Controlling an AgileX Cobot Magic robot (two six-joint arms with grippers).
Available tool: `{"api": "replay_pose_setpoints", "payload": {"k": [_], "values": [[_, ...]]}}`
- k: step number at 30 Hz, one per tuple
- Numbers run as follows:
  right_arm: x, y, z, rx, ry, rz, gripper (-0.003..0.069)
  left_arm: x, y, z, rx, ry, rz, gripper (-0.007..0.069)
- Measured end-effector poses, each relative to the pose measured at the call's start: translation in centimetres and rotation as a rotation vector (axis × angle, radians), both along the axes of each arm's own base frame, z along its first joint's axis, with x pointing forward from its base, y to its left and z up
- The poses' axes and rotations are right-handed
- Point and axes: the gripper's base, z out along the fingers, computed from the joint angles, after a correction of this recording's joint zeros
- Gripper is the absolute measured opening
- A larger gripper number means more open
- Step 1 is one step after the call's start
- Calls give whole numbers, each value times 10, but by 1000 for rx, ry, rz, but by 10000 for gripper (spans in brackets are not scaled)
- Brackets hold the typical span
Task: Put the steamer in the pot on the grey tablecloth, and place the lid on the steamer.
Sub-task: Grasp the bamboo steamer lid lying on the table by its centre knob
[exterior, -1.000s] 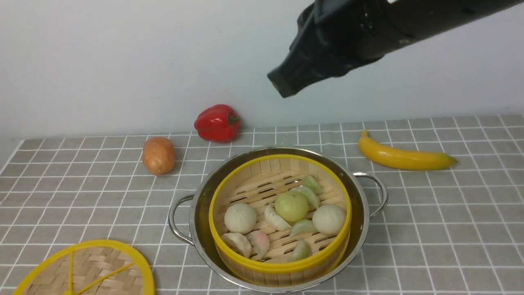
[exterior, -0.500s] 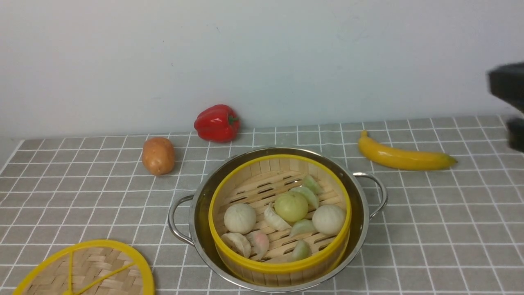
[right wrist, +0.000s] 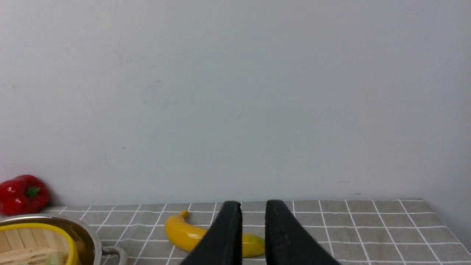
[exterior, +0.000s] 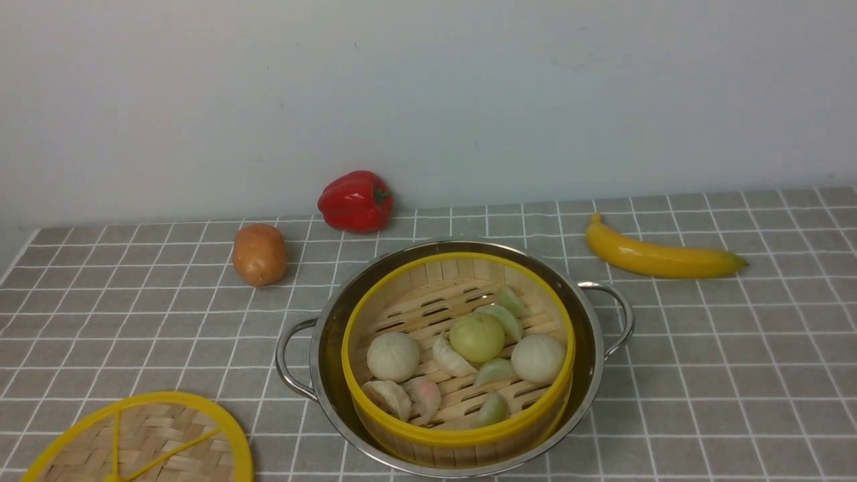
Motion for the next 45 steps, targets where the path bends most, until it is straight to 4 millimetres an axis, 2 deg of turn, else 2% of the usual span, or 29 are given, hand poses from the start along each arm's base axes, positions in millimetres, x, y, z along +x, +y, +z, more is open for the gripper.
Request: {"api": "replay_pose_setpoints", "payload": {"k": [2, 3, 6, 9, 21, 30, 39, 45], "values": [[0, 0, -18, 23, 15, 3, 143, 0, 0, 0, 0, 0, 0, 526], [-1, 0, -18, 24, 12, 4, 143, 0, 0, 0, 0, 0, 0, 526], [2, 0, -45, 41, 77, 3, 162, 0, 0, 0, 0, 0, 0, 526], [3, 0, -55, 35, 114, -1, 176, 0, 0, 0, 0, 0, 0, 526], [3, -2, -63, 32, 186, -32, 225, 0, 0, 0, 0, 0, 0, 526], [3, -2, -63, 48, 188, -29, 238, 0, 0, 0, 0, 0, 0, 526], [2, 1, -65, -66, 211, 15, 240, 0, 0, 0, 0, 0, 0, 526], [2, 3, -65, -25, 210, 30, 239, 0, 0, 0, 0, 0, 0, 526]]}}
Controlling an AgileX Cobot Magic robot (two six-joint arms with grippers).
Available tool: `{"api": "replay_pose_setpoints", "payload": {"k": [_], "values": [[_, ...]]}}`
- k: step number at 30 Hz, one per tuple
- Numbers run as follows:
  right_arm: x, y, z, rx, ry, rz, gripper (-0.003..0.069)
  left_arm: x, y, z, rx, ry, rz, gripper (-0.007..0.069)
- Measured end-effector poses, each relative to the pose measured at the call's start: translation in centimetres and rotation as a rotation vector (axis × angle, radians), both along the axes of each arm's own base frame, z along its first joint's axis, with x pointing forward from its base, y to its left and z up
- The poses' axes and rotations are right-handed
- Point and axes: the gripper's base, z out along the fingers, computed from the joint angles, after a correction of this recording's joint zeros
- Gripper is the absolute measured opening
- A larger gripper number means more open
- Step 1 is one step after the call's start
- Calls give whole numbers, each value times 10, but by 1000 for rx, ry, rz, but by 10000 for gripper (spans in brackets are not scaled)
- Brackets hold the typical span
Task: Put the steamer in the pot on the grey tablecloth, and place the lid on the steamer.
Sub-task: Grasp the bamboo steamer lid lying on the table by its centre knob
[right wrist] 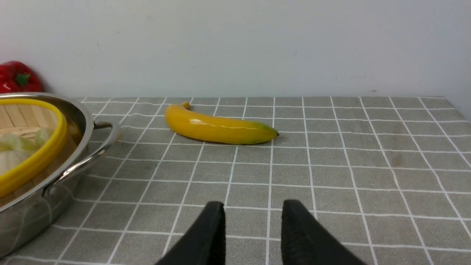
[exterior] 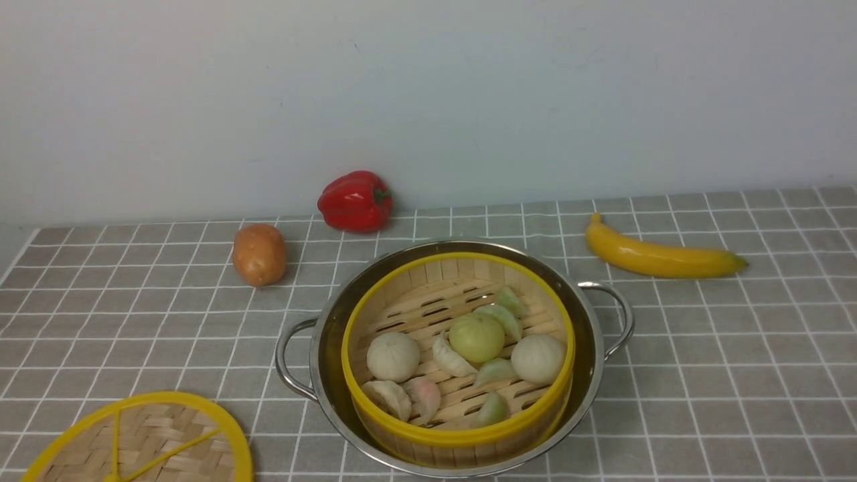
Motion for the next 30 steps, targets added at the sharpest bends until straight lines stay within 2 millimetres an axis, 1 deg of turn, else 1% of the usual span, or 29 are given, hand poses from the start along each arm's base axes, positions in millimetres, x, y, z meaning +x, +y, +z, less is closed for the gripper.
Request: {"api": "replay_pose_setpoints", "payload": {"k": [10, 14, 15, 16, 18, 21, 22, 24, 25, 26, 27, 30], "values": [[0, 0, 0, 11, 1, 1, 239, 0, 0, 0, 0, 0, 0, 526], [0, 0, 0, 11, 1, 1, 239, 0, 1, 1, 43, -6, -3, 526], [0, 0, 0, 11, 1, 1, 239, 1, 1, 3, 84, -19, -6, 526], [0, 0, 0, 11, 1, 1, 239, 2, 2, 8, 127, -70, -12, 526], [0, 0, 0, 11, 1, 1, 239, 3, 1, 15, 122, -149, -14, 526], [0, 0, 0, 11, 1, 1, 239, 3, -1, 30, -2, -334, -6, 526], [0, 0, 0, 11, 1, 1, 239, 3, -1, 31, -22, -350, -5, 526], [0, 0, 0, 11, 1, 1, 239, 1, 0, 43, -132, -497, 7, 526], [0, 0, 0, 12, 1, 1, 239, 0, 1, 47, -167, -546, 10, 526], [0, 0, 0, 12, 1, 1, 239, 0, 1, 48, -183, -556, 11, 526], [0, 0, 0, 19, 2, 0, 239, -2, 2, 52, -290, -623, 16, 526], [0, 0, 0, 25, 2, -1, 239, -3, 3, 56, -483, -690, 12, 526]]}}
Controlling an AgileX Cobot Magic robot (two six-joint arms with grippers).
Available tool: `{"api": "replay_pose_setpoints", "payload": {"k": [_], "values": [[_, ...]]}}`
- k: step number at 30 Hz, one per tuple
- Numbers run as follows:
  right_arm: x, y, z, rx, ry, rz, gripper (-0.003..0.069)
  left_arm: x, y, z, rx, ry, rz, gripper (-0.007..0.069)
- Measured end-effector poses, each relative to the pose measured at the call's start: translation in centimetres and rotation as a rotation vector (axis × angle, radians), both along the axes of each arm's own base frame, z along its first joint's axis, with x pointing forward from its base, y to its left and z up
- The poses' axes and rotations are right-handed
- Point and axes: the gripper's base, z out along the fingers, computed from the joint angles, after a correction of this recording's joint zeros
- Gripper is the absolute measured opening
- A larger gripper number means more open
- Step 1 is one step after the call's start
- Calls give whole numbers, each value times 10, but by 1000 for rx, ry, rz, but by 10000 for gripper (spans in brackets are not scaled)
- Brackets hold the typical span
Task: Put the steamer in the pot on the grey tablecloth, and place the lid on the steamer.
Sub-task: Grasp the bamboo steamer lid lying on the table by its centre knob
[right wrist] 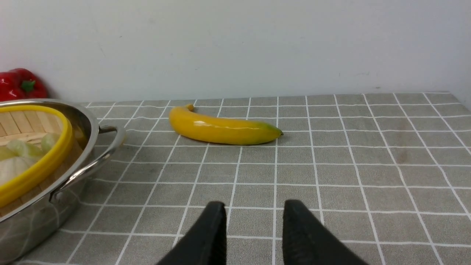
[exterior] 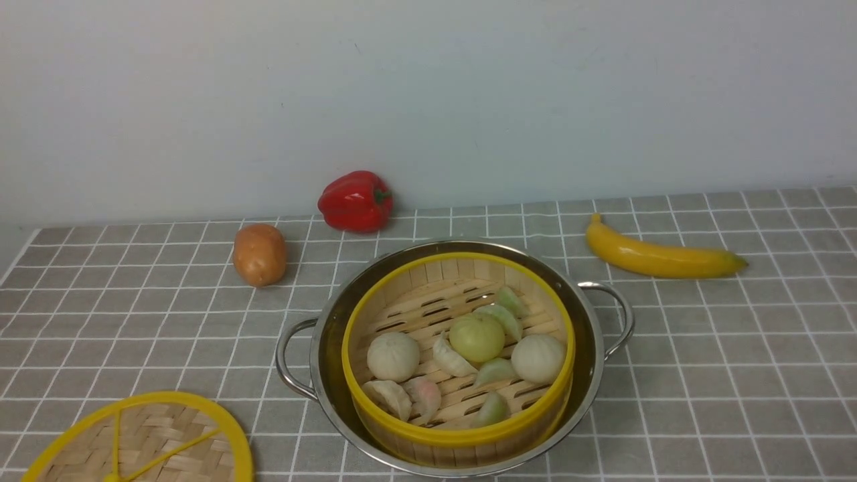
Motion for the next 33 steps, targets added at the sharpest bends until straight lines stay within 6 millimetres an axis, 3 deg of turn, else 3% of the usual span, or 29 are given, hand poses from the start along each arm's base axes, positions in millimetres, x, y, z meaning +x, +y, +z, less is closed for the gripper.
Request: {"api": "replay_pose_setpoints", "payload": {"k": [4, 10, 17, 23, 30, 33], "values": [[0, 0, 0, 4, 0, 0, 239, 0, -2, 1, -60, -18, -46, 526], [0, 0, 0, 10, 0, -1, 239, -4, -7, 16, 61, -76, -57, 526], [0, 0, 0, 10, 0, -1, 239, -4, -9, 19, 107, -67, -55, 526], [0, 0, 0, 10, 0, -1, 239, -2, -4, 14, 37, 213, -30, 526], [0, 0, 0, 10, 0, -1, 239, 1, 0, 42, 56, 461, 13, 526], [0, 0, 0, 10, 0, -1, 239, 0, 3, 59, 117, 702, 36, 526]]}}
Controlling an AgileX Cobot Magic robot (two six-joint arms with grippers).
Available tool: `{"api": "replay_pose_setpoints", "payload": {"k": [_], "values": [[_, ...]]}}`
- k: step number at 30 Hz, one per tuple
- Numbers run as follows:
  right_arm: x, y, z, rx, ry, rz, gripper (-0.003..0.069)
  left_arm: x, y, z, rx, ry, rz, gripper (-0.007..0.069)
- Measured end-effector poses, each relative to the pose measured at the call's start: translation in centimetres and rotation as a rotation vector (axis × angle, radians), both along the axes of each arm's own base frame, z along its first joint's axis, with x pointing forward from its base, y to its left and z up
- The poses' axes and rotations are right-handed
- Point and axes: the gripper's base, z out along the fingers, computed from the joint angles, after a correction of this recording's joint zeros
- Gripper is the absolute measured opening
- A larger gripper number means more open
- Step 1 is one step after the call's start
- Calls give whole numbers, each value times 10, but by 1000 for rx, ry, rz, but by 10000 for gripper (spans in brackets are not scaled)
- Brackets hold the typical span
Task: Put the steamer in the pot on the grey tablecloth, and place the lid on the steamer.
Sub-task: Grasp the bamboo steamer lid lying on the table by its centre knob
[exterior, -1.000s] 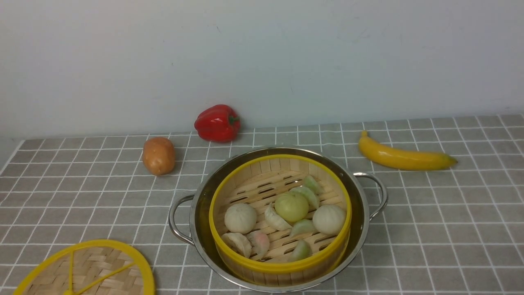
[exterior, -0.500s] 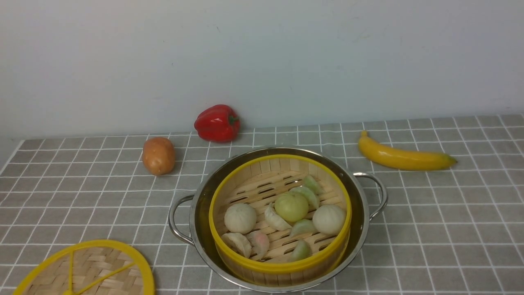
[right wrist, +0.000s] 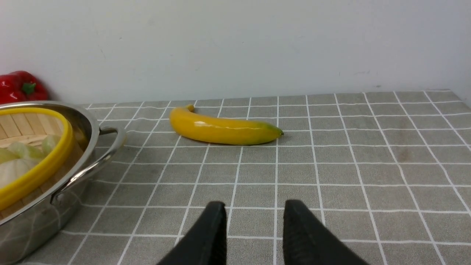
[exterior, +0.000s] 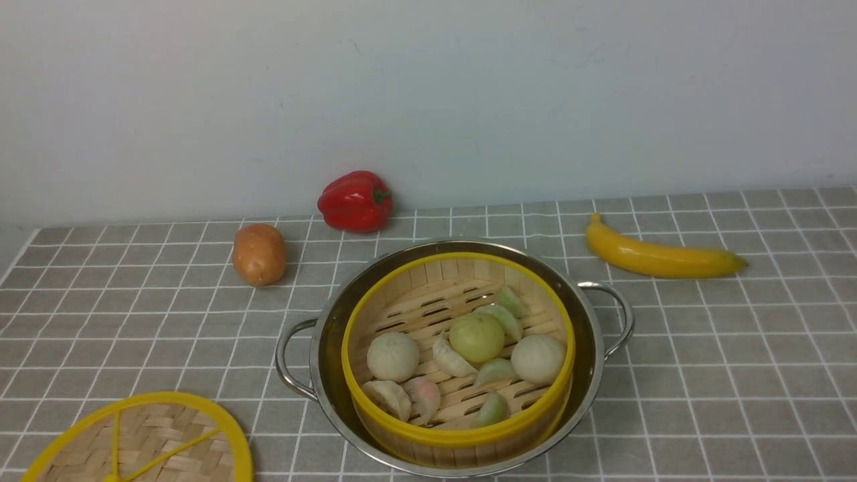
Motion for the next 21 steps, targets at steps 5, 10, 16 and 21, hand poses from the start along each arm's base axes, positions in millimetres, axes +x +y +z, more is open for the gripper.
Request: {"api": "replay_pose_setpoints", "payload": {"k": [5, 10, 16, 21], "values": [[0, 0, 0, 1, 0, 0, 239, 14, 1, 8, 13, 397, -45, 526], [0, 0, 0, 4, 0, -1, 239, 46, -3, 9, 45, 652, -203, 526], [0, 0, 0, 4, 0, -1, 239, 86, -1, -16, 58, 916, -318, 526], [0, 0, 0, 4, 0, -1, 239, 115, 3, -39, 33, 1031, -336, 526]]}}
